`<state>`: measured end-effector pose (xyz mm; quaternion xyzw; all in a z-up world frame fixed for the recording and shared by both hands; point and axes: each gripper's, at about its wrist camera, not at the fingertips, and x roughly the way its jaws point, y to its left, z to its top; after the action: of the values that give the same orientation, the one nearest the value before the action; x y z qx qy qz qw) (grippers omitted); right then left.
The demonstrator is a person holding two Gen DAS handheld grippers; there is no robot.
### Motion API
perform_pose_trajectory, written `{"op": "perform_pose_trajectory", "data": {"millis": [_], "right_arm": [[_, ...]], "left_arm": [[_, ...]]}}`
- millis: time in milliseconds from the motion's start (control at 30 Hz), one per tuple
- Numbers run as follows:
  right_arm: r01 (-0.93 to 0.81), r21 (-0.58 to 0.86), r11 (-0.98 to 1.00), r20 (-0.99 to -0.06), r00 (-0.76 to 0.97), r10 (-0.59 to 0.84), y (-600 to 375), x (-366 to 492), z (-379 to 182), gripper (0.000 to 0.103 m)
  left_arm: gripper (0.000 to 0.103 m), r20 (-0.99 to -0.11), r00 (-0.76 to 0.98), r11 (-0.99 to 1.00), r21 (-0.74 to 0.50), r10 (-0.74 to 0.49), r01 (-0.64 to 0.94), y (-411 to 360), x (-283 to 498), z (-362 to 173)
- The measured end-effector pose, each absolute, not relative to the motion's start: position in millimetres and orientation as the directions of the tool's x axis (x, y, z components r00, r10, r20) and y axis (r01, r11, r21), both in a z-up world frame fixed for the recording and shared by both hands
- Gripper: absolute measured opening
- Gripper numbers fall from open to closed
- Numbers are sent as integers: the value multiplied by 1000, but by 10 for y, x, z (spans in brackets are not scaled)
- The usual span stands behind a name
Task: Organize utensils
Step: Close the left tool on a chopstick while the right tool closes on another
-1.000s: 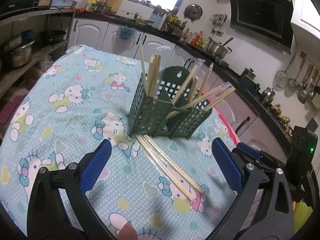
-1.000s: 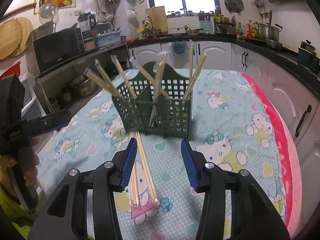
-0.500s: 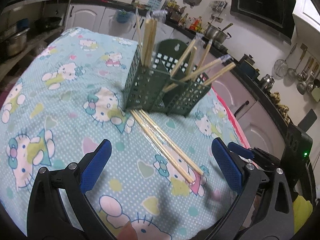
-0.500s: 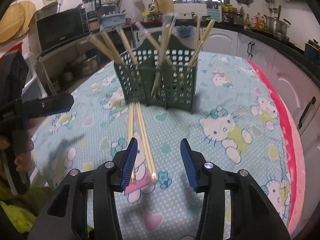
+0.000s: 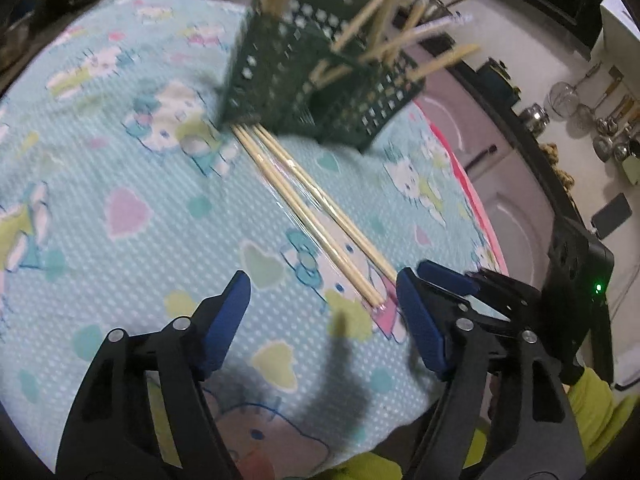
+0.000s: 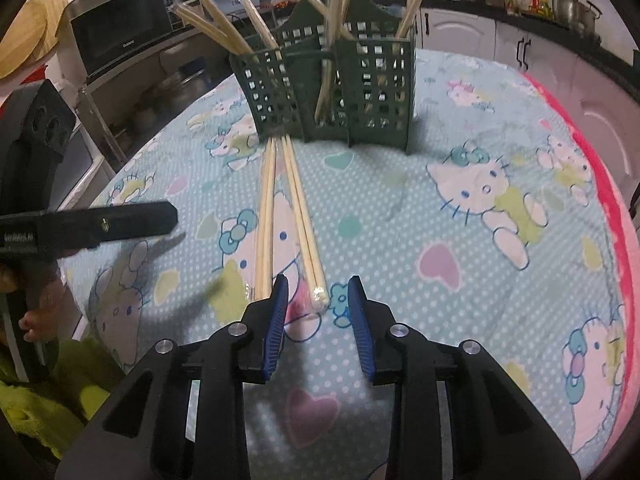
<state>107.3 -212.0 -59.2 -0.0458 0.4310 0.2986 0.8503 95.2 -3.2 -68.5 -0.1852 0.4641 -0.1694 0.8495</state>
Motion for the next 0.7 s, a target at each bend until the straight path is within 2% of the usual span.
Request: {"op": "perform_pose_trajectory", "data": {"millis": [233,333,467,600,700], "right_arm": [[-540,215,814,-770,418,481,-2129,1128,-706,23],[-544,224,809,-768,412,490,-2157,1142,-737,15],[-534,247,809,-761,410,503,-2256,1175,-731,8],[-515,247,821,-754,431,496,-2342,1200,-681,7],[-509,242,826,-741,453,496,-2395,1203,-611,7]], "left_arm": [[62,-753,443,869,-470,-487,156,-252,976,-818],[60,-763,422,869,-466,-489,163,-313,995,-875],[37,-778,406,876,-446,-480,182,-430,1048,-899],[36,-797,393,888,-424,-459,177,-538,1111,-922],[40,-806,392,896,-417,-443,155,-592,1153,-918]]}}
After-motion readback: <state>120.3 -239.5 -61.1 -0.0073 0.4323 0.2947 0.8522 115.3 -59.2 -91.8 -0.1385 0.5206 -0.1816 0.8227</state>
